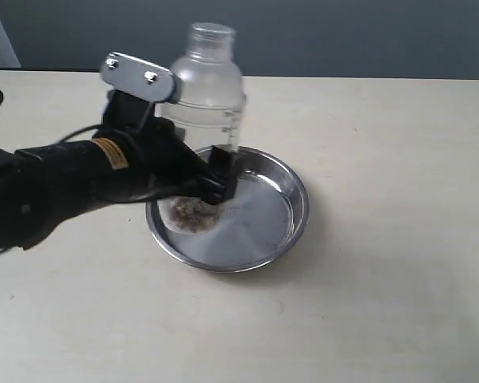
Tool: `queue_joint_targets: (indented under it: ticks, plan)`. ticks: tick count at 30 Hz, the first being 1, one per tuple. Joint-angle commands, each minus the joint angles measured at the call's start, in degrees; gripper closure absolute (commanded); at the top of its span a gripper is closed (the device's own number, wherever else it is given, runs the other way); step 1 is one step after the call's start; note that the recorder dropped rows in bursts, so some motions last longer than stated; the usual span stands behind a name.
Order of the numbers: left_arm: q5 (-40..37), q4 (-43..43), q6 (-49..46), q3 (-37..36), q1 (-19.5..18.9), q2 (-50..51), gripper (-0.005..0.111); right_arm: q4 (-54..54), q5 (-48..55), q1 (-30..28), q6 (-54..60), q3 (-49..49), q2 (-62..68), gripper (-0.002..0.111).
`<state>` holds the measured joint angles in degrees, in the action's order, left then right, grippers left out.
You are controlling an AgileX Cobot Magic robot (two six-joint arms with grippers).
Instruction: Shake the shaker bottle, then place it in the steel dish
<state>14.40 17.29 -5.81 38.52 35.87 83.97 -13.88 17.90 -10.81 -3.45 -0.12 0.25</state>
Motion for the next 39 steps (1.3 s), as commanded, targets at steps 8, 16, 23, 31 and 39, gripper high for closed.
queue_joint_targets:
  ticks: [8, 16, 23, 31, 39]
  plan:
    - [-0.52, -18.45, 3.43, 0.29, 4.72, -2.6, 0.106, 0.21, -0.5, 0.08, 0.19, 0.12, -0.25, 0.109]
    - [5.71, -4.4, 4.34, -1.88, -0.9, 0.12, 0.106, 0.34, -0.5, 0.08, 0.19, 0.12, -0.25, 0.109]
    - [8.18, -4.77, 3.53, -3.65, -1.81, 1.38, 0.106, 0.34, -0.5, 0.08, 0.19, 0.12, -0.25, 0.109]
    - [10.25, 5.63, 8.62, -4.81, -4.04, 4.11, 0.106, 0.34, -0.5, 0.08, 0.19, 0.12, -0.25, 0.109]
    - [13.24, -4.9, 6.85, -6.83, 0.05, 6.31, 0.106, 0.19, -0.38, 0.08, 0.19, 0.12, -0.25, 0.109]
